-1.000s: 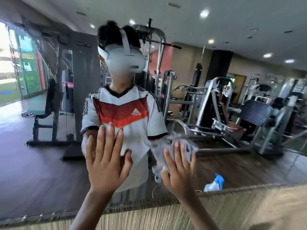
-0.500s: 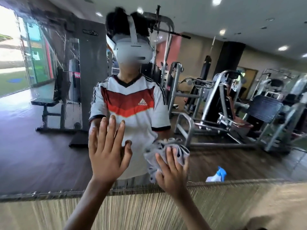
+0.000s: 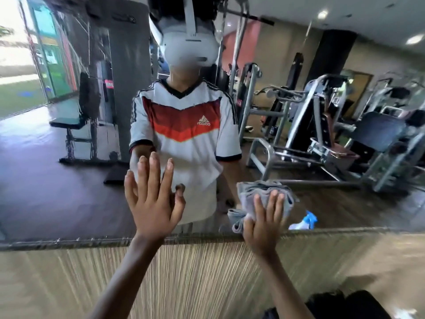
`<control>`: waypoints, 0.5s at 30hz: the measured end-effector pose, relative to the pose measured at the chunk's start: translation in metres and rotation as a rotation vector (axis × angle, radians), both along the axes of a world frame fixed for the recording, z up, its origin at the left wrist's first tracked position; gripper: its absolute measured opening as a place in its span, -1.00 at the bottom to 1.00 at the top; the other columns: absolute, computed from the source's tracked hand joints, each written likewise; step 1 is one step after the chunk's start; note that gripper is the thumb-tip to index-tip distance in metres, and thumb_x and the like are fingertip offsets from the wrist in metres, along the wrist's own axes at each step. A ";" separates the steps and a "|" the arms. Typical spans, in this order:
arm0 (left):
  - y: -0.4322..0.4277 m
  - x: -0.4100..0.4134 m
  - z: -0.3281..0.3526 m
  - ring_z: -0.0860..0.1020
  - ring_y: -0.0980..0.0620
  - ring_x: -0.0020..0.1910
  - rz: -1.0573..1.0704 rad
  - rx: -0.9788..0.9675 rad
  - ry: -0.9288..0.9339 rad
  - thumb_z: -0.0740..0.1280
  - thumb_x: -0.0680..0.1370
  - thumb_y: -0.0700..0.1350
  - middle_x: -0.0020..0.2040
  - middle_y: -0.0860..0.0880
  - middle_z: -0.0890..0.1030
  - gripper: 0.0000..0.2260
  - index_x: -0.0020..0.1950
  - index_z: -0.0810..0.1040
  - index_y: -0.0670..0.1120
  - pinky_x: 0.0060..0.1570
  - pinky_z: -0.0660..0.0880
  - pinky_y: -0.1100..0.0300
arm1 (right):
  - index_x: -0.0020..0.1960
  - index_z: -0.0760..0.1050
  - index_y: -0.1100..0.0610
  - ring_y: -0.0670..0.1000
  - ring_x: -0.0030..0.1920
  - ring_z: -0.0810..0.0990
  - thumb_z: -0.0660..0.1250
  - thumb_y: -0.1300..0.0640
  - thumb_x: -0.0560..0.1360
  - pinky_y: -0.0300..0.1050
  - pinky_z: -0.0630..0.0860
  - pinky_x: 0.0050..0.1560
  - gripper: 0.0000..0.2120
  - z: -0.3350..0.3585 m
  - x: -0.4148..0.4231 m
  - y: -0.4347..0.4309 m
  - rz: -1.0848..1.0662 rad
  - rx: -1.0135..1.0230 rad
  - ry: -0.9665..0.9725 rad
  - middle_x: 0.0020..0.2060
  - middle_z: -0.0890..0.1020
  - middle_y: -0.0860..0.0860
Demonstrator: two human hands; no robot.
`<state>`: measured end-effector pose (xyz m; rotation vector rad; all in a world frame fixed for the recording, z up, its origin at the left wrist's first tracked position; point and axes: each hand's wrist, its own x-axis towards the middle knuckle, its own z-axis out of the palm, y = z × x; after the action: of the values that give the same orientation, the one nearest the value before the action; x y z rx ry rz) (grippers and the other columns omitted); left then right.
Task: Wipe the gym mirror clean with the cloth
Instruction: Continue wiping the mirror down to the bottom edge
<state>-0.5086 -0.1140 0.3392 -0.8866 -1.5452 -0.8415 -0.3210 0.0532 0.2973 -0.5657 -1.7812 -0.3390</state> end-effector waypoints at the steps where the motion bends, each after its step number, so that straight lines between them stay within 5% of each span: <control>1: 0.001 0.000 0.000 0.03 -0.12 0.63 0.011 0.003 0.005 0.19 0.59 0.03 0.65 -0.09 0.02 -0.42 0.60 0.23 -0.08 0.52 0.04 -0.22 | 0.51 0.24 0.15 0.20 0.59 0.01 -0.02 -0.04 0.66 0.11 -0.04 0.54 -0.52 0.013 0.004 0.005 -0.015 -0.098 0.134 0.60 0.04 0.15; 3: 0.002 -0.001 0.000 0.05 -0.13 0.62 0.025 0.015 0.012 0.17 0.59 0.03 0.65 -0.10 0.04 -0.44 0.58 0.26 -0.10 0.51 0.06 -0.23 | 0.55 0.17 0.25 0.32 0.55 0.06 -0.01 -0.01 0.66 0.18 -0.02 0.54 -0.47 0.047 -0.005 0.005 -0.022 -0.260 0.391 0.54 0.14 0.33; 5: 0.002 0.000 -0.002 0.05 -0.12 0.62 0.012 0.021 0.011 0.17 0.59 0.03 0.65 -0.09 0.04 -0.46 0.56 0.29 -0.10 0.51 0.06 -0.22 | 0.56 0.14 0.24 0.27 0.57 0.03 0.03 0.04 0.62 0.24 -0.05 0.53 -0.44 0.070 -0.029 -0.013 0.010 -0.333 0.472 0.55 0.12 0.31; 11: -0.001 -0.003 -0.003 0.05 -0.11 0.62 0.000 0.007 0.036 0.15 0.61 0.03 0.65 -0.08 0.05 -0.50 0.54 0.31 -0.11 0.52 0.04 -0.19 | 0.56 0.15 -0.04 0.06 0.61 -0.01 0.14 0.03 0.48 0.22 0.00 0.51 -0.36 -0.003 -0.026 -0.027 0.049 0.049 -0.092 0.62 -0.02 -0.03; 15: -0.002 -0.007 -0.004 0.09 -0.13 0.61 0.007 0.011 0.082 0.18 0.57 0.01 0.64 -0.11 0.09 -0.49 0.51 0.36 -0.11 0.54 0.05 -0.17 | 0.54 0.16 0.19 0.25 0.57 0.03 0.12 0.07 0.52 0.20 -0.03 0.53 -0.40 0.047 -0.005 -0.004 -0.018 -0.159 0.199 0.58 0.07 0.20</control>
<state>-0.5154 -0.1161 0.3356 -0.8964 -1.4711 -0.7980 -0.3264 0.0490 0.3441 -0.7031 -1.6204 -0.1482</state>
